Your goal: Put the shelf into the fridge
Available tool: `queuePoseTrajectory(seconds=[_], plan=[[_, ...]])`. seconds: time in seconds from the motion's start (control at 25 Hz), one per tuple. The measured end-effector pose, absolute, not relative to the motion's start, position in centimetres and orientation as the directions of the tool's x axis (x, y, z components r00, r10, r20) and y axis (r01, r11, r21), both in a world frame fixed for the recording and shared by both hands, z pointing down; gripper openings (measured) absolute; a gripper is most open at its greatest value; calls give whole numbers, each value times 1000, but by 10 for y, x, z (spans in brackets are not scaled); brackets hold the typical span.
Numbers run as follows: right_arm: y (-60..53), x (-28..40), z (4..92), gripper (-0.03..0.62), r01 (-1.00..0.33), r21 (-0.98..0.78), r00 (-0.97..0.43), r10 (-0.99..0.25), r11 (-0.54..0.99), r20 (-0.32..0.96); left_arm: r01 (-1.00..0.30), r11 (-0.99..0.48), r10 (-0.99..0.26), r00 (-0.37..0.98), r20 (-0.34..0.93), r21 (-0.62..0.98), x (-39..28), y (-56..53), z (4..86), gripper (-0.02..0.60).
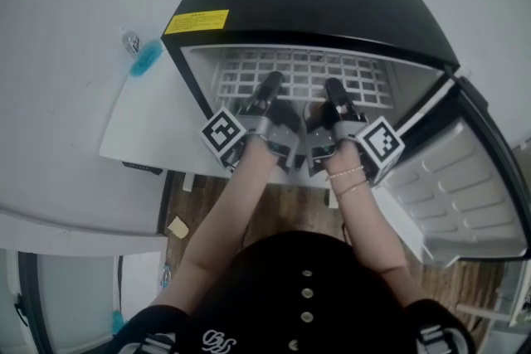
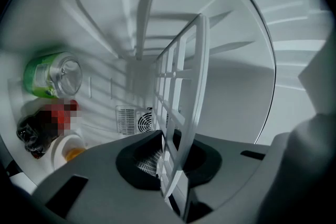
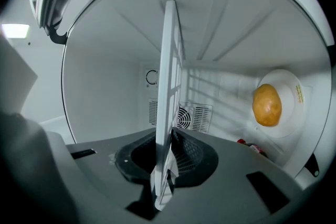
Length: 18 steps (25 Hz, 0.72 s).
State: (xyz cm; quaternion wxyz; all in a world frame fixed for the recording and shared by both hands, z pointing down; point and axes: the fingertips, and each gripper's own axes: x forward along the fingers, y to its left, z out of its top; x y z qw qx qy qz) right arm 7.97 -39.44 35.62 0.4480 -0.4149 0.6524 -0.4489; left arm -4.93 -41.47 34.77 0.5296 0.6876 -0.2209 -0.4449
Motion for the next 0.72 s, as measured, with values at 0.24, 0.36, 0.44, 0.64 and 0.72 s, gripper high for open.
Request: queuePoseTrajectory(seconds=[0.24,0.36,0.44,0.64,0.72], plan=[[-393,78,354,41,-112,-949,-276,-926,296,-256,118,-346,-783,511,-355,931,-47,-409,348,46],[-392,77,353,44,-104,-947,-284,-922,303,-264,91,-352,-783,517,-347,931,-48,-408,346,46],[-390,75,353,46,-120,-945,-296,-919,305,-259,75,-357,-784,519,-342,931,-49,-405,347,55],[-380,70,350,94,-158,-942,-320,-917,298,-236,3,-358,-798,518,-307,934,-57,-399,351,98],[-377,69,349,110,-160,-940,-323,-916,300,-237,1,-360,-798,517,-309,933,-60,-395,349,112]])
